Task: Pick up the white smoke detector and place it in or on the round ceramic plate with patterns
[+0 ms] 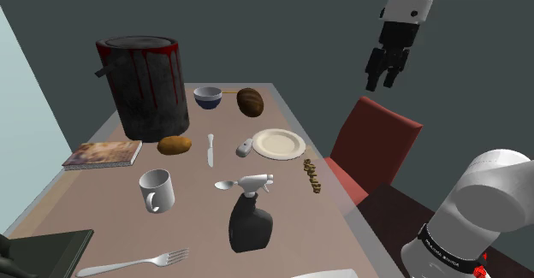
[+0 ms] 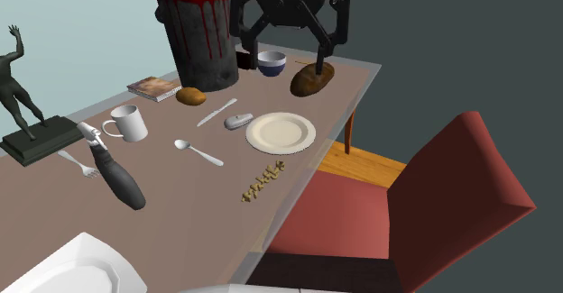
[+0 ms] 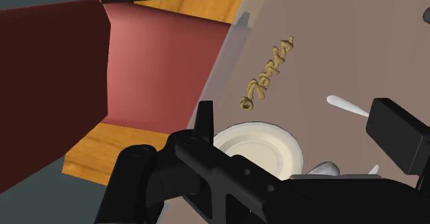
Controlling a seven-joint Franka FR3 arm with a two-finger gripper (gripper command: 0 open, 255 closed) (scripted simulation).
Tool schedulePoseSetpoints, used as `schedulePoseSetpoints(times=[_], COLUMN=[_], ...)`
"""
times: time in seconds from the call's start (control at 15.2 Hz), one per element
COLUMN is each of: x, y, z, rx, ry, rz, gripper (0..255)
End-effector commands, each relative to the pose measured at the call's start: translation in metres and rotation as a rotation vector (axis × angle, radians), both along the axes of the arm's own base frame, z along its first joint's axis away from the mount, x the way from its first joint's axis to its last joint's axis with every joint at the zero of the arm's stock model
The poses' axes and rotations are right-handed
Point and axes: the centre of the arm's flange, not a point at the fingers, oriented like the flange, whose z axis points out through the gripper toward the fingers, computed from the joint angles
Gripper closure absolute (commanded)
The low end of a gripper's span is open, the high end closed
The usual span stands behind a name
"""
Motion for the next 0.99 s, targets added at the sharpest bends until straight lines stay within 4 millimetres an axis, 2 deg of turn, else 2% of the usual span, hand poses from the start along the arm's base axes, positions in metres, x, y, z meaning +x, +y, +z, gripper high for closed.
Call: schedulePoseSetpoints(times=[0.0, 0.92], x=[0.000, 0.096], y=[0.000, 0.115], z=[0.000, -0.111], rx=[0.000, -0.073], ry=[0.000, -0.063], rz=[0.000, -0.191], gripper=[0, 0])
